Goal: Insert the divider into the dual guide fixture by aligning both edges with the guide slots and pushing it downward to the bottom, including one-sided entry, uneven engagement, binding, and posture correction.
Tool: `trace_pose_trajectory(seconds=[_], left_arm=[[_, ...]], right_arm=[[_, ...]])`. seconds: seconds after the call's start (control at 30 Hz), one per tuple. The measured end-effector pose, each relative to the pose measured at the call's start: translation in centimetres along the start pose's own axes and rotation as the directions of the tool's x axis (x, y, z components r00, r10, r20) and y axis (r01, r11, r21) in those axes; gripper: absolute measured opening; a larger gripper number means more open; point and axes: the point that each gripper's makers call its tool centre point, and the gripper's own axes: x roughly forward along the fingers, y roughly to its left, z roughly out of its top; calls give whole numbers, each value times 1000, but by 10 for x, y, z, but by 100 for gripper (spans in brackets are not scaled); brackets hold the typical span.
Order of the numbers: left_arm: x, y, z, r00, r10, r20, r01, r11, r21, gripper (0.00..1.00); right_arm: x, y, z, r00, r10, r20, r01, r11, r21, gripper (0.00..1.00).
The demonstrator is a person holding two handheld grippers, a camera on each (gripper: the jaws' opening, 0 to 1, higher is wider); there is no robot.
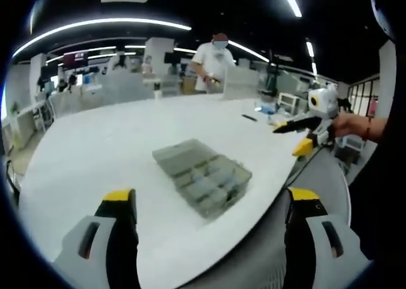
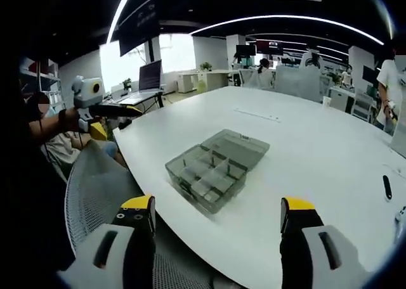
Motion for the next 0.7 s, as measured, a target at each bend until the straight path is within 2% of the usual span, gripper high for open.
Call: trace_pose_trajectory(seconds=[0.4, 0.7], left_arm=[[4, 4, -9, 1000, -2, -24, 2, 1000, -9, 97], [2, 5, -8, 1000, -1, -26, 1, 1000, -8, 97]], right_arm=[[5, 3, 2, 1000, 15, -4, -15, 1000, -1, 79], [12, 7, 2, 999, 32, -13, -32, 999, -4, 79]])
